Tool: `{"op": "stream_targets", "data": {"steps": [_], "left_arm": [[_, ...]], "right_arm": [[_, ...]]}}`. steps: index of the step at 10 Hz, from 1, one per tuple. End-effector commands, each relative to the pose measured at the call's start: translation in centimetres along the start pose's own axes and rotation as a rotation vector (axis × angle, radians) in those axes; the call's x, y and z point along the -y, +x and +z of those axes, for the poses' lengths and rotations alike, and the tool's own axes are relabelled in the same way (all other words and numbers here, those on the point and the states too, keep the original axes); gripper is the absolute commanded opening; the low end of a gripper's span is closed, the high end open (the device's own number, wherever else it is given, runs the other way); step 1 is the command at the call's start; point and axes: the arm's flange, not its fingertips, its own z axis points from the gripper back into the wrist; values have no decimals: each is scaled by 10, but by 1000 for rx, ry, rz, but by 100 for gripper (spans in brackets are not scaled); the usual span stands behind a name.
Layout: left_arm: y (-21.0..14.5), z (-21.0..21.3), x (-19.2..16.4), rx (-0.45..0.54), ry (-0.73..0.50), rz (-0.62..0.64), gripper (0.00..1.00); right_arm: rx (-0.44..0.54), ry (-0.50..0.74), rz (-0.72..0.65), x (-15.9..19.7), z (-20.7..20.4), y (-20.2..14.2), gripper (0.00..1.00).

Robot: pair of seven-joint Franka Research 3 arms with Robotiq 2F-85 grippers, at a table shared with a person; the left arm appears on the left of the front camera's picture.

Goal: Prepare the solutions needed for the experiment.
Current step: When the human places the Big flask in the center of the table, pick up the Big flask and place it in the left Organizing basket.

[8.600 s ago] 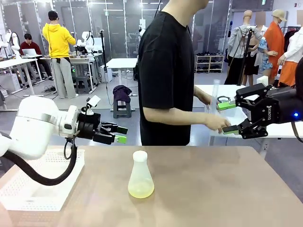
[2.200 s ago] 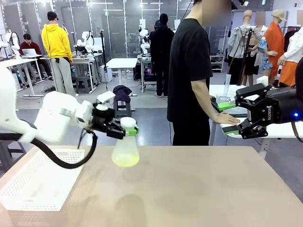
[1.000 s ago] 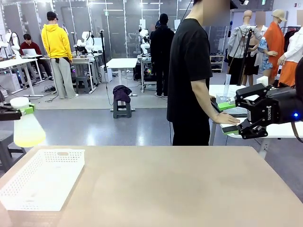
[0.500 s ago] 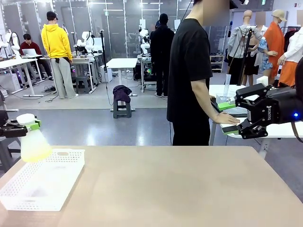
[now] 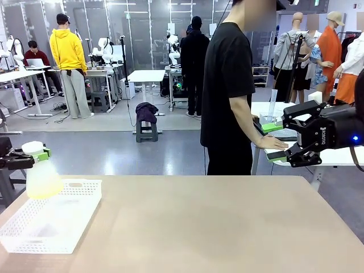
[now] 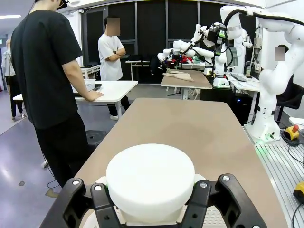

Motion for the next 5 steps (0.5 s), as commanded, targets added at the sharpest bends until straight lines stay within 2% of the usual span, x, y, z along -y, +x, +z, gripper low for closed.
{"op": "stream_targets", "data": {"steps": [1,2,5], "left_arm": [[9,0,-1,1,2,-10,11],[0,0,0,0,0,0,25],[-18,-21,-3,0,-80,-18,25]], "right_arm": [[5,19,10,-2,0,1,79],[5,19,10,-2,0,1,79],[5,19,10,-2,0,1,79]]}}
